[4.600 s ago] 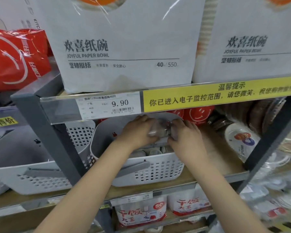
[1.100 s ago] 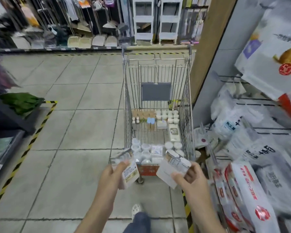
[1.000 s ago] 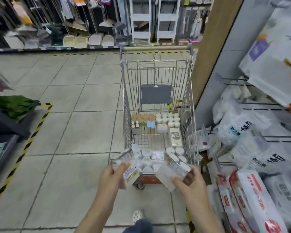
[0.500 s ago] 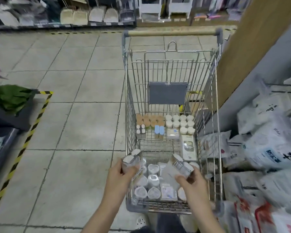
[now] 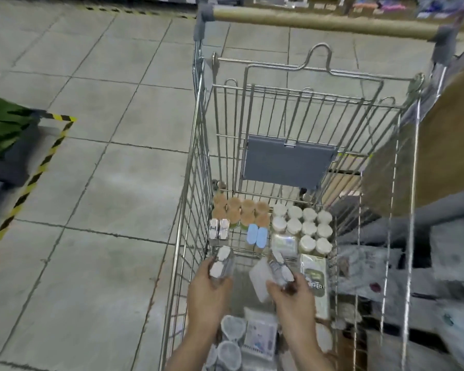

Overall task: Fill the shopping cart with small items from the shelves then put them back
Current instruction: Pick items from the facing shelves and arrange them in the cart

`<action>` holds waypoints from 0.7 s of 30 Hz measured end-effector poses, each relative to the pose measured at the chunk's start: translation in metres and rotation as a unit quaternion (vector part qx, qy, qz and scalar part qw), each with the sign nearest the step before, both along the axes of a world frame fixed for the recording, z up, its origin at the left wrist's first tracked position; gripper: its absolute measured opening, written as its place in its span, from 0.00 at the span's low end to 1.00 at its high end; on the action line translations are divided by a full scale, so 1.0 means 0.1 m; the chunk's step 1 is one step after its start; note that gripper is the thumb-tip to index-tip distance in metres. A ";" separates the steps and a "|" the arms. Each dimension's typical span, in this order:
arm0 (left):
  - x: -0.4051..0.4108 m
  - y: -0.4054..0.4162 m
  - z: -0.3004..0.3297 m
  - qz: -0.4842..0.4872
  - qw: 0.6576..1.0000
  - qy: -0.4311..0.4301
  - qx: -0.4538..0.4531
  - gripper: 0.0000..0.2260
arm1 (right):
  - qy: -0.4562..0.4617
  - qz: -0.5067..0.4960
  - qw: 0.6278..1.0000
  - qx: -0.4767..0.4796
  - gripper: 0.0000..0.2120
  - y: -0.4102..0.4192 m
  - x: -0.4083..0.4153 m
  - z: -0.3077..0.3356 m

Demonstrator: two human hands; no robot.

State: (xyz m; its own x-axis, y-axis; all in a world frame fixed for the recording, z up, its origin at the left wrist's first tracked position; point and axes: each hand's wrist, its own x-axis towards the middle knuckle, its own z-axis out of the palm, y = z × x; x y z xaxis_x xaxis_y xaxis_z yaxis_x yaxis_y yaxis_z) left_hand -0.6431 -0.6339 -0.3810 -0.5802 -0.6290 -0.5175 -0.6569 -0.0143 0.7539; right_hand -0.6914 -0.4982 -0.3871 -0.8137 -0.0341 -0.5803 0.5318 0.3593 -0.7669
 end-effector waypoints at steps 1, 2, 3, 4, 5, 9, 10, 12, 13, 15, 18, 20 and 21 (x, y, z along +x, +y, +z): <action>-0.09 -0.02 -0.08 0.002 1.000 -0.003 -0.002 0.17 | -0.002 0.001 1.000 0.000 0.11 -0.06 -0.08 -0.09; -0.17 -0.04 -0.18 0.006 1.000 -0.004 -0.003 0.17 | -0.001 0.003 1.000 0.004 0.12 -0.12 -0.16 -0.19; -0.26 -0.07 -0.26 0.010 1.000 -0.001 -0.001 0.17 | 0.002 0.002 1.000 0.010 0.12 -0.17 -0.23 -0.28; -0.34 -0.09 -0.34 0.015 1.000 0.005 0.001 0.17 | 0.005 0.003 1.000 0.018 0.14 -0.21 -0.30 -0.36; -0.41 -0.11 -0.42 0.021 1.000 0.007 0.003 0.18 | 0.011 0.000 1.000 0.023 0.16 -0.26 -0.37 -0.43; -0.68 -0.17 -0.78 0.028 1.000 0.006 0.011 0.23 | 0.033 -0.001 0.999 0.040 0.25 -0.39 -0.61 -0.63; -0.73 -0.18 -0.85 0.030 0.999 0.011 0.012 0.23 | 0.039 0.000 0.999 0.037 0.26 -0.43 -0.67 -0.66; -0.84 -0.20 -0.96 0.026 0.999 0.016 0.015 0.24 | 0.042 0.012 0.998 0.033 0.27 -0.50 -0.76 -0.71; -0.89 -0.21 -1.00 0.019 1.000 0.017 0.013 0.25 | 0.044 0.019 0.998 0.032 0.28 -0.54 -0.80 -0.75; -0.96 -0.23 -1.09 0.005 1.000 0.019 0.007 0.24 | 0.050 0.034 0.998 0.036 0.28 -0.59 -0.85 -0.87; -1.01 -0.25 -1.22 0.007 1.000 0.025 0.000 0.23 | 0.043 0.040 0.997 0.046 0.28 -0.66 -0.90 -1.05; -1.03 -0.27 -1.28 0.014 1.000 0.025 0.003 0.22 | 0.047 0.029 0.998 0.041 0.28 -0.70 -0.91 -1.18; -1.03 -0.27 -1.31 0.018 1.000 0.024 0.005 0.22 | 0.048 0.026 0.998 0.038 0.28 -0.72 -0.92 -1.22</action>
